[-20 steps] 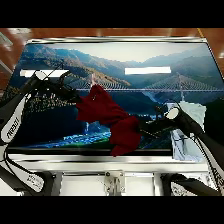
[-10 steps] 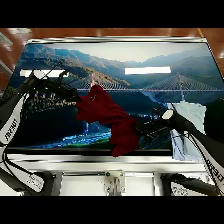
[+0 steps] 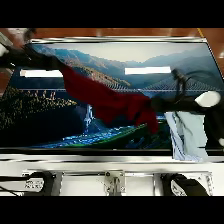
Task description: Fold the shirts.
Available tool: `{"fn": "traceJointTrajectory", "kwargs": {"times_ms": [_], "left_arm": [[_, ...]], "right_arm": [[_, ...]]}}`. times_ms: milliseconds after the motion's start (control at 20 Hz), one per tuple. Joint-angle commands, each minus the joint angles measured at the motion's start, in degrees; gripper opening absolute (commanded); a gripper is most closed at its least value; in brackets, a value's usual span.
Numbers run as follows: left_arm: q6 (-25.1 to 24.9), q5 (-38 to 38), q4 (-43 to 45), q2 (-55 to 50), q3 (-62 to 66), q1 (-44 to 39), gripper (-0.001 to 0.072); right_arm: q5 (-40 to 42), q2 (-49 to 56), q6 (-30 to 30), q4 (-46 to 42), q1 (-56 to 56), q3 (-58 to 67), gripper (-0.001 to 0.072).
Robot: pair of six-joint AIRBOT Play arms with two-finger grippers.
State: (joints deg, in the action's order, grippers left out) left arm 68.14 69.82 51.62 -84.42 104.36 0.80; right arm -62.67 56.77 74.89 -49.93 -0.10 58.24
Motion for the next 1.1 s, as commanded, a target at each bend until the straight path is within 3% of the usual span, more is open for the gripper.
{"fn": "traceJointTrajectory", "kwargs": {"times_ms": [0,200,300,550,700,850,1050], "left_arm": [[0.5,-2.6,0.7,10.5,11.4,0.3,0.004],[6.3,-3.9,11.7,21.4,12.7,0.3,0.004],[8.7,-1.2,15.1,25.0,12.4,0.3,0.004],[9.0,0.9,18.9,29.6,12.4,0.3,0.004],[11.3,6.8,23.1,29.8,10.7,0.2,0.004],[11.3,11.5,26.5,29.8,4.6,0.3,0.0041],[11.2,9.2,28.6,27.8,-6.6,0.3,0.0041]], "right_arm": [[-2.1,-8.8,-1.6,-0.4,-1.6,15.2,0.0067],[-8.6,-12.2,3.0,-2.4,-1.6,24.8,0.0068],[-16.7,-12.4,6.1,-2.5,-1.6,26.5,0.0068],[-42.9,-12.3,16.4,-5.2,-1.6,26.7,0.0067],[-43.6,-12.7,18.3,-8.2,-0.8,23.3,0.0067],[-41.7,-12.5,18.2,-9.7,4.8,10.6,0.0067],[-24.1,-7.8,16.6,-9.7,13.3,-8.4,0.0067]]}}
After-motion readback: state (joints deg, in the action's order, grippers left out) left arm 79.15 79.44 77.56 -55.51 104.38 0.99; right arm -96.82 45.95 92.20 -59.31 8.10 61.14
